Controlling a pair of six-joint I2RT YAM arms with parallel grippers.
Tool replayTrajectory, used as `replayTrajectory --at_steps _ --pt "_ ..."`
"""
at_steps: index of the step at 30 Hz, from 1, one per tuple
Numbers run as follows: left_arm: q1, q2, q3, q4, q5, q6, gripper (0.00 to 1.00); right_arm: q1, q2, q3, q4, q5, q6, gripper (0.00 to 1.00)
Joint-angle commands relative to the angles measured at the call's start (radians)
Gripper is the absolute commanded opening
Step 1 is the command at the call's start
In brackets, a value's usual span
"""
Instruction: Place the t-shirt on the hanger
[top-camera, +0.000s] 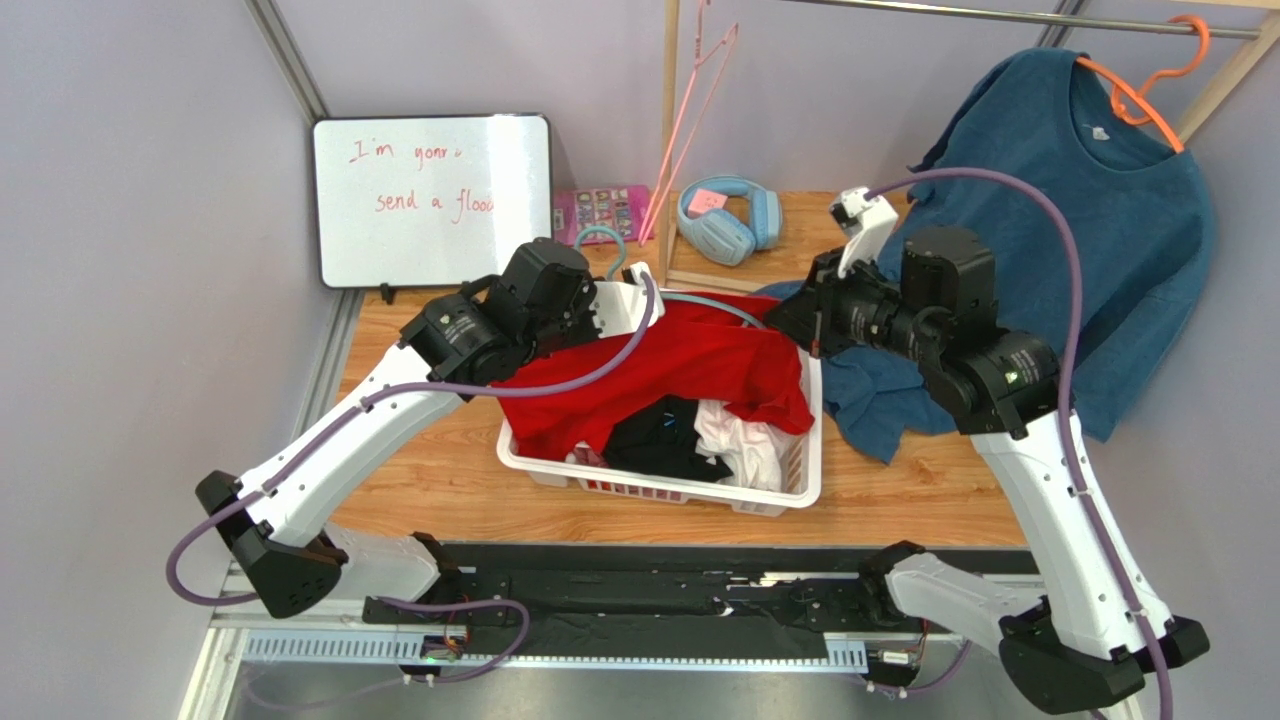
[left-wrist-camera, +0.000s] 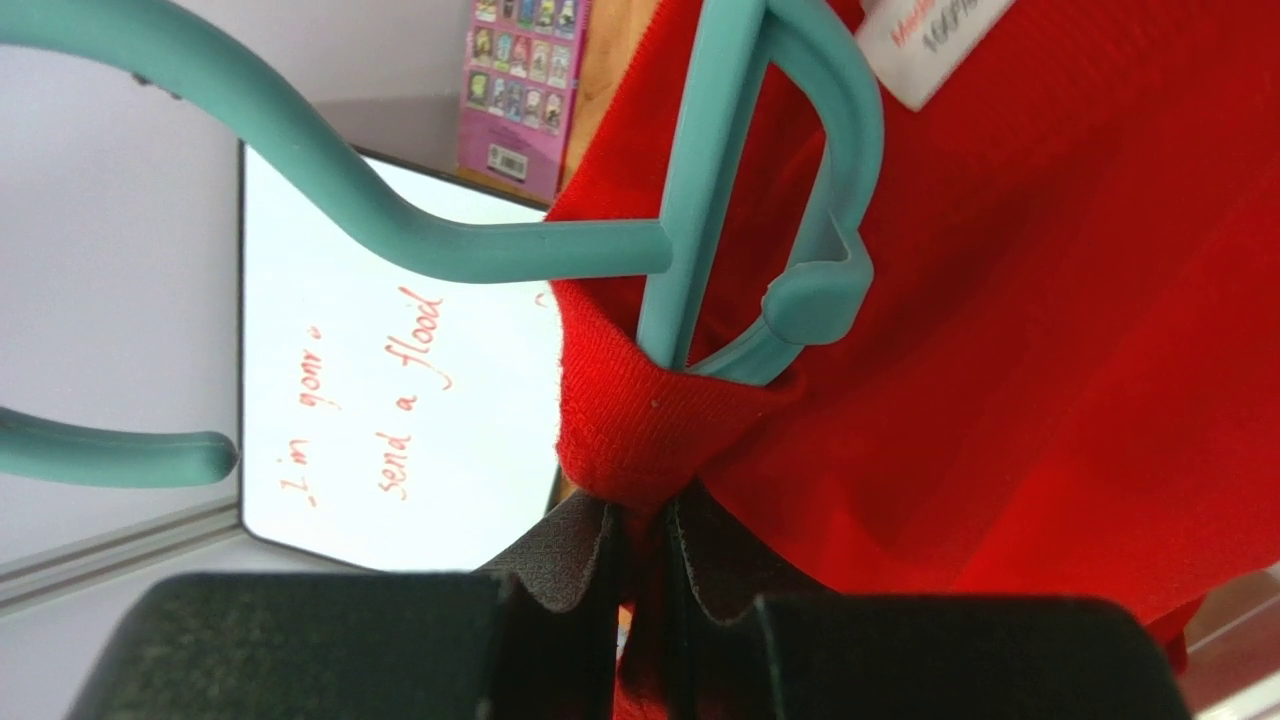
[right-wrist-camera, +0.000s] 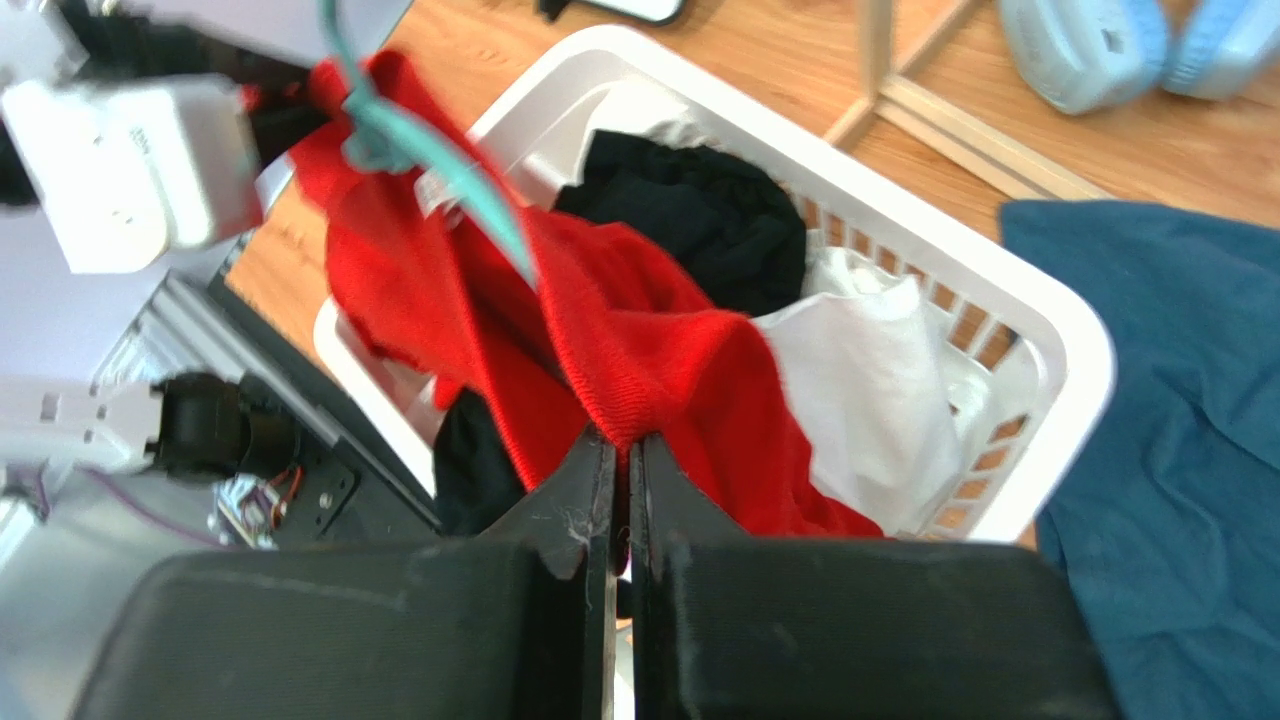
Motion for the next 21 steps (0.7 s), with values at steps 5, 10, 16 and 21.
replayTrajectory --at_steps 5,10,16,21 --pt "-0.029 -0.015 0.180 -0.101 0.022 -0.020 0.00 0.250 0.028 0.086 -0.034 0.115 -0.127 0.16" --pt "-0.030 -0.134 0.125 -0.033 0.105 0.024 0.00 0.258 0.093 0.303 -0.075 0.045 -0.342 0.66" --pt "-0.030 -0.182 0.139 0.035 0.094 0.051 0.00 0.256 0.125 0.502 -0.139 -0.001 -0.514 0.93" --pt "-0.029 -0.216 0.151 0.106 0.079 0.095 0.00 0.227 0.061 0.424 -0.176 0.014 -0.528 0.94"
